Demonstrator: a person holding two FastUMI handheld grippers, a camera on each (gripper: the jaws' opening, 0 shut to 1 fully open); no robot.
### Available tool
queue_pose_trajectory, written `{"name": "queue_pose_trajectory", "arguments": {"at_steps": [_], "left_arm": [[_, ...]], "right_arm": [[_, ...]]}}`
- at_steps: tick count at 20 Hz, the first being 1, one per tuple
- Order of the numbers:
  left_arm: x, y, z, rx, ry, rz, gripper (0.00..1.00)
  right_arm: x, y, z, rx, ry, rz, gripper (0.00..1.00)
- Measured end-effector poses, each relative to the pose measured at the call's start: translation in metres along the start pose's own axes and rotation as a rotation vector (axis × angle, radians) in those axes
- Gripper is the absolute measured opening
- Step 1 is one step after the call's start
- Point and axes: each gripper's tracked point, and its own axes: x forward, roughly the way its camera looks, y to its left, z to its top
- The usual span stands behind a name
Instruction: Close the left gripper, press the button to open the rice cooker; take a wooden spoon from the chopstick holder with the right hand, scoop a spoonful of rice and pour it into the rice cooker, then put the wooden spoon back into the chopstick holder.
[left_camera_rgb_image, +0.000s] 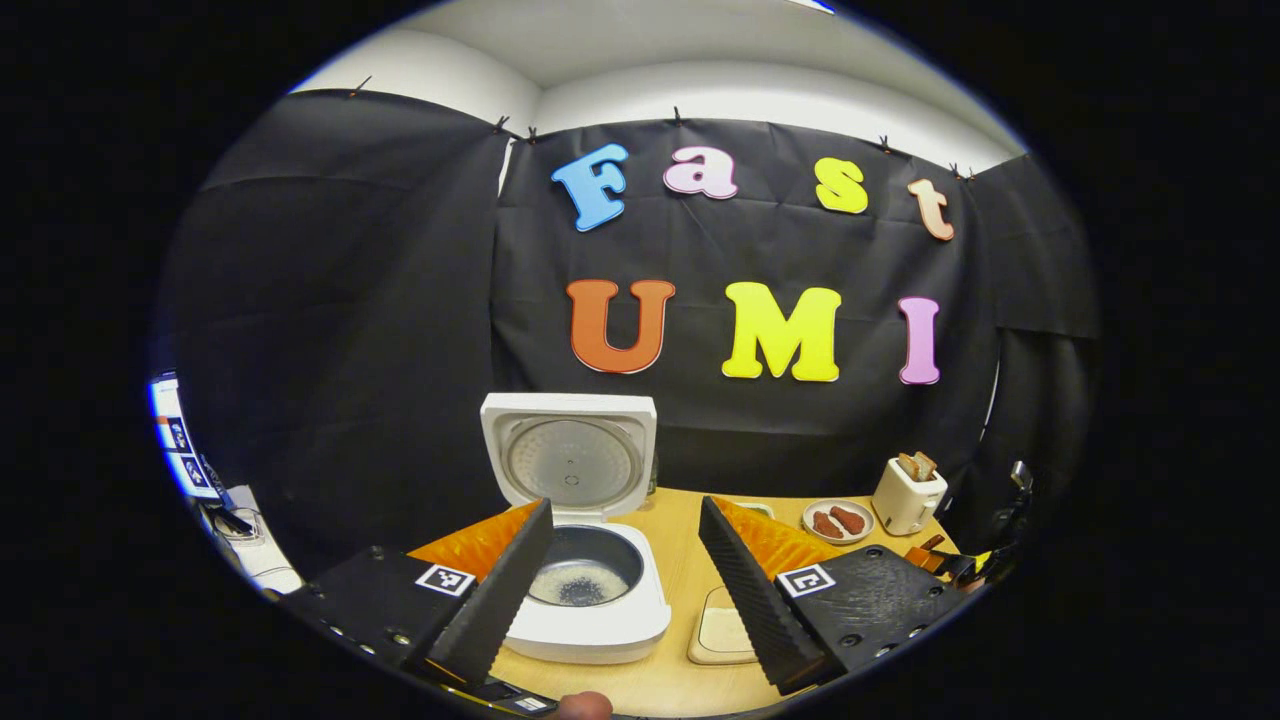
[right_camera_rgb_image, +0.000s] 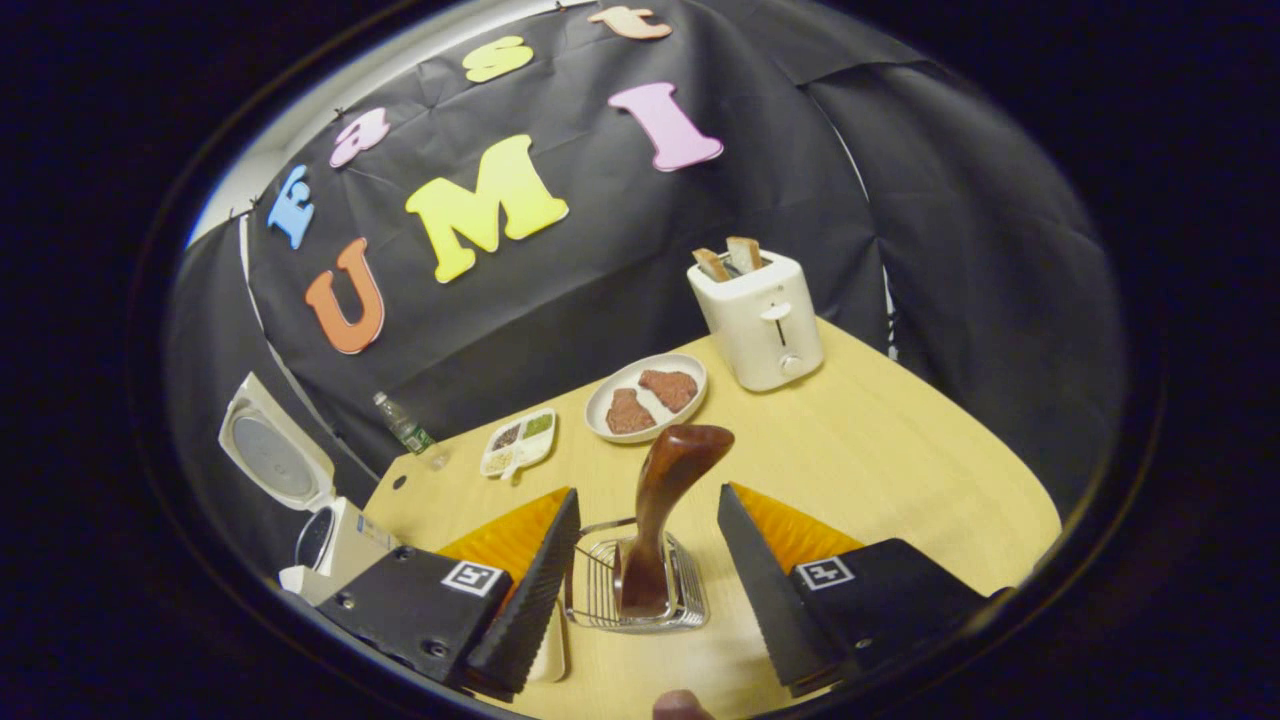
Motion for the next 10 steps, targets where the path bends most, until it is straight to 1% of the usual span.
{"name": "queue_pose_trajectory", "arguments": {"at_steps": [1,2,3,4,5,6,7,8,10], "left_arm": [[-0.002,0.006,0.001,-0.004,-0.001,0.018,0.94],[-0.004,0.011,-0.001,-0.007,-0.001,0.034,0.94],[-0.006,0.015,-0.005,-0.008,0.004,0.05,0.94],[-0.005,0.018,-0.008,-0.01,0.016,0.062,0.94],[-0.007,0.019,-0.012,-0.009,0.029,0.068,0.94],[-0.006,0.019,-0.013,-0.006,0.03,0.072,0.95],[-0.007,0.02,-0.012,-0.005,0.025,0.07,0.94],[-0.008,0.019,-0.011,-0.007,0.02,0.067,0.95],[-0.01,0.021,-0.013,-0.015,0.016,0.058,0.94]], "right_arm": [[0.008,-0.001,-0.004,0.007,0.015,0.002,0.89],[0.015,-0.001,-0.006,0.013,0.026,0.011,0.83],[0.02,-0.001,-0.007,0.02,0.036,0.02,0.8],[0.024,-0.001,-0.008,0.035,0.039,0.028,0.65],[0.024,0.0,-0.009,0.048,0.044,0.034,0.61],[0.024,-0.002,-0.01,0.058,0.048,0.031,0.54],[0.024,-0.002,-0.013,0.068,0.054,0.038,0.4],[0.021,0.0,-0.014,0.069,0.063,0.033,0.3],[0.017,0.002,-0.016,0.045,0.084,0.02,0.2]]}}
